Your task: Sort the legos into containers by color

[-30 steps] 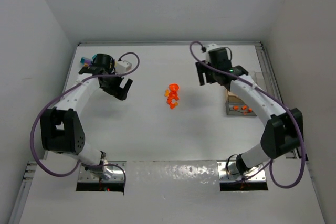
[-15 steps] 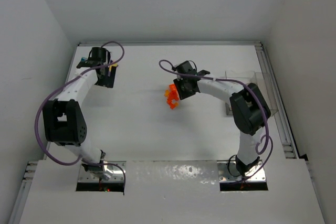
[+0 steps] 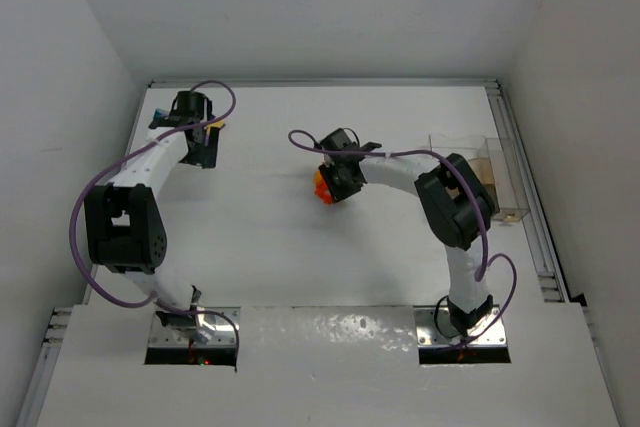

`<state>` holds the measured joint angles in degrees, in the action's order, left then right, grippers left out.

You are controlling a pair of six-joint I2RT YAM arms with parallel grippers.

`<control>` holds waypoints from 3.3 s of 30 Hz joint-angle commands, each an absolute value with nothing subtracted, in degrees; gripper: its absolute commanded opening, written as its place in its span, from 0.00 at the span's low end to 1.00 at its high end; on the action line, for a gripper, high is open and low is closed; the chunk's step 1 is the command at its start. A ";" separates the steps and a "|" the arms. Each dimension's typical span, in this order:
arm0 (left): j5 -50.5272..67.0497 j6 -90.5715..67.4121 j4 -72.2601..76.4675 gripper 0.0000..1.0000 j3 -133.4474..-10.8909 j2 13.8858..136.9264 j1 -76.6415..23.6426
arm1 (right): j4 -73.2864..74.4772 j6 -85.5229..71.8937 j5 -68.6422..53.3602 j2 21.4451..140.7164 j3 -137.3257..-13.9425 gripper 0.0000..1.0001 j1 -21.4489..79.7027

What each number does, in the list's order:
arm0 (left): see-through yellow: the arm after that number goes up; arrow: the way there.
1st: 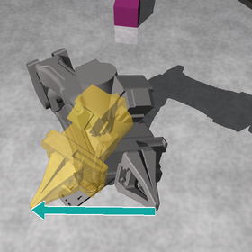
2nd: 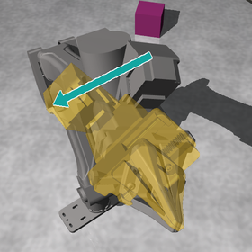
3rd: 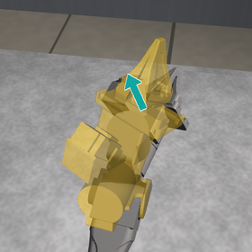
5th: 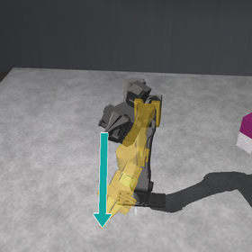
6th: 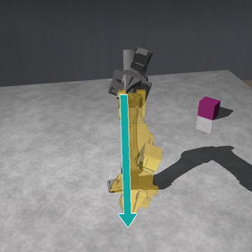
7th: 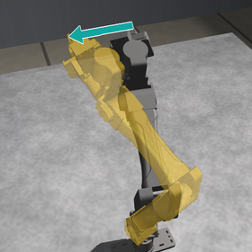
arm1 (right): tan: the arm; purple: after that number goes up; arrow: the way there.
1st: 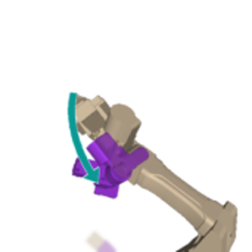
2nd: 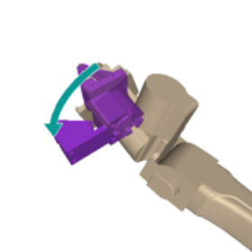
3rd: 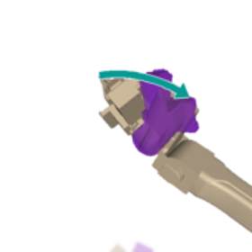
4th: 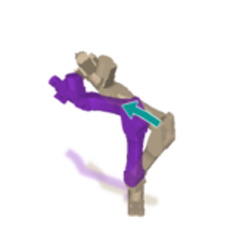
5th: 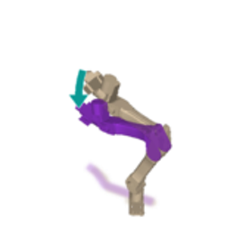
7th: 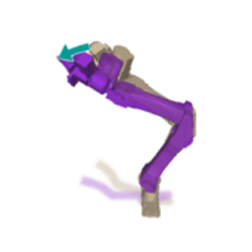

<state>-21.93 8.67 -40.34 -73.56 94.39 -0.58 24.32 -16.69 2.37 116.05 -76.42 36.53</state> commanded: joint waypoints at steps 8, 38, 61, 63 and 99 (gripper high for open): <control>-23.47 7.91 -38.67 0.87 -74.09 91.58 -0.09 | 22.24 -17.66 3.34 116.81 -79.19 0.26 36.65; -21.99 13.06 -38.67 0.88 -75.49 89.74 -0.09 | 26.63 -24.87 7.73 88.70 -66.38 0.00 13.32; 7.03 25.31 -49.83 1.00 -73.92 92.90 -11.16 | 26.01 -21.27 16.87 98.52 -69.77 0.38 -3.43; 5.81 25.57 -49.83 1.00 -73.74 92.90 -11.16 | 27.16 -20.74 17.40 98.79 -70.66 0.45 -3.43; -22.50 7.38 -45.97 1.00 -76.64 94.48 -8.17 | 23.81 -15.64 -0.18 111.34 -78.83 0.48 35.59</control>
<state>-19.86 8.49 -46.94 -75.90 95.07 -7.88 22.96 -15.03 -0.25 109.78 -74.94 36.47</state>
